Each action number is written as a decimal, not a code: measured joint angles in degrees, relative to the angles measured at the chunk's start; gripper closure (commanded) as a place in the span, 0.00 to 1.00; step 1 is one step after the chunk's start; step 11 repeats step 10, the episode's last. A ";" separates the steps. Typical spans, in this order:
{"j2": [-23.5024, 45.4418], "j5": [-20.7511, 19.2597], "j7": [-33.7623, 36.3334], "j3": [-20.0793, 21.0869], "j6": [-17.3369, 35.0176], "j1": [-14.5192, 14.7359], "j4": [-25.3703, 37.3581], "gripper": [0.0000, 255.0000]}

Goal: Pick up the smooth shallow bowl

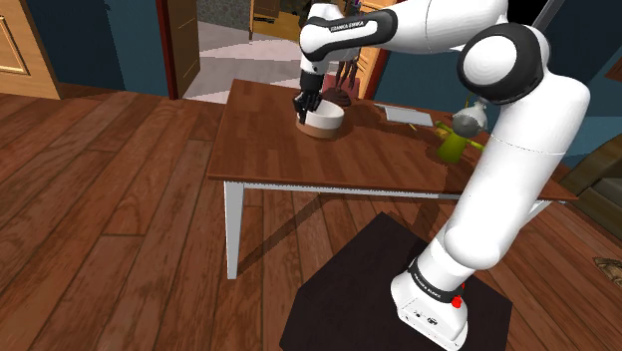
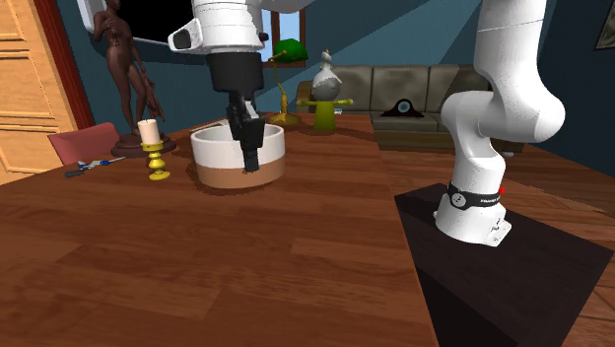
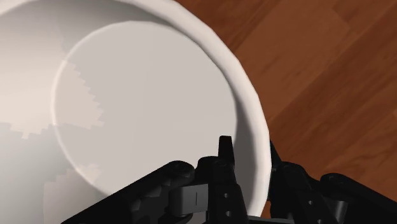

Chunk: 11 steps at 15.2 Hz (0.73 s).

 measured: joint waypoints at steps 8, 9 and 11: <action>-0.81 -0.10 0.07 -0.04 -6.18 -0.02 5.38 1.00; -1.07 -0.12 0.11 -0.03 -6.64 0.00 5.59 1.00; -1.12 -0.13 0.10 -0.04 -7.08 -0.01 5.98 1.00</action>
